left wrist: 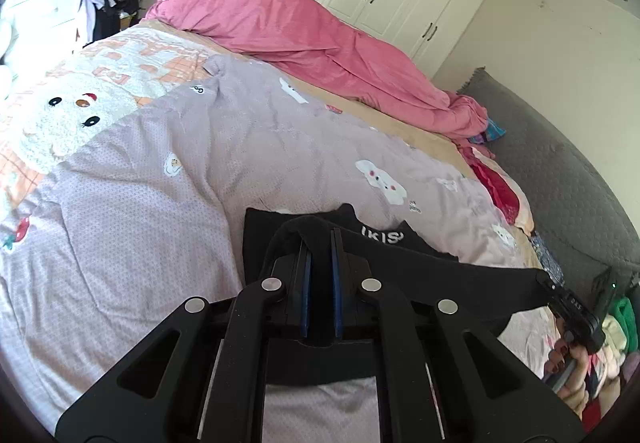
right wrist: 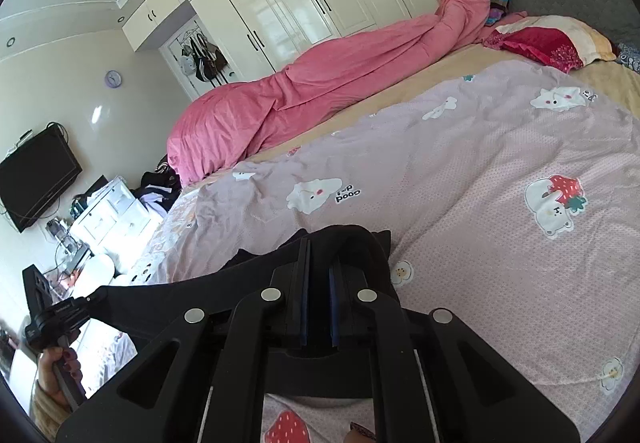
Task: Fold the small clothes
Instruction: 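Lift the hem with both grippers and fold it over toward the collar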
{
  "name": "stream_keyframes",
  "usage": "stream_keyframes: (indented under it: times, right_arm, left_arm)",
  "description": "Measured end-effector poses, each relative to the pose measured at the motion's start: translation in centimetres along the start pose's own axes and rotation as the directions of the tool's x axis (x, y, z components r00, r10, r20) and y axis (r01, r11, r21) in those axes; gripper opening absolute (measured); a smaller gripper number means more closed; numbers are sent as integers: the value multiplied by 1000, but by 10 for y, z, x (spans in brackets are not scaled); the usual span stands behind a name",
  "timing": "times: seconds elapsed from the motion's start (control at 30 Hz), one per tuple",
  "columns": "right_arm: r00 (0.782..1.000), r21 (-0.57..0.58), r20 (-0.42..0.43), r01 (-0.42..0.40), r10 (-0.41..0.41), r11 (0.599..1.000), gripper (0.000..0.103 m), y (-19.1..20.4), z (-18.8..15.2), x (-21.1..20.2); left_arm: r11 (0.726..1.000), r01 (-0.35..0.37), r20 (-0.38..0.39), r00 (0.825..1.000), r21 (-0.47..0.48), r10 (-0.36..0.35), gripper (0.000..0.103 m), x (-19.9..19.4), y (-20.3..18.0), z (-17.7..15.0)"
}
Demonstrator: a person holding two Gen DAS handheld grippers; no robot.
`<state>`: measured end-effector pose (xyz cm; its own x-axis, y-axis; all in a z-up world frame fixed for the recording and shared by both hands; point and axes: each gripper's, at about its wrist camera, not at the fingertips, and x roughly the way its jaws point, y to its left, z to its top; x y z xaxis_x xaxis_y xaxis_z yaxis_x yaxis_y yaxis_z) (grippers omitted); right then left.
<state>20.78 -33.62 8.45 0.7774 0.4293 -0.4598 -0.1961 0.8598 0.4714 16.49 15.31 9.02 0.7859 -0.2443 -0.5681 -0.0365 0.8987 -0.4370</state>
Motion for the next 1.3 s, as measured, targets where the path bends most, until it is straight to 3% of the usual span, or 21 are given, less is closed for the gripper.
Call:
stream_keyframes:
  times: [0.33, 0.77, 0.87, 1.07, 1.3]
  right_arm:
    - [999, -19, -25, 37, -37, 999, 7, -3, 8, 40]
    - [988, -14, -104, 114, -115, 993, 9, -15, -5, 92]
    - [985, -4, -116, 127, -127, 992, 14, -17, -9, 100]
    - [982, 35, -105, 165, -160, 986, 48, -23, -12, 100]
    - [984, 8, -40, 176, -176, 984, 49, -23, -8, 73]
  left_arm:
    - [998, -39, -22, 999, -52, 38, 3, 44, 8, 14]
    - [997, -54, -84, 995, -51, 50, 7, 83, 34, 2]
    - [997, -81, -54, 995, -16, 80, 34, 77, 31, 4]
    - [997, -73, -34, 997, 39, 75, 34, 66, 21, 4]
    - [990, -64, -75, 994, 124, 73, 34, 68, 0, -14]
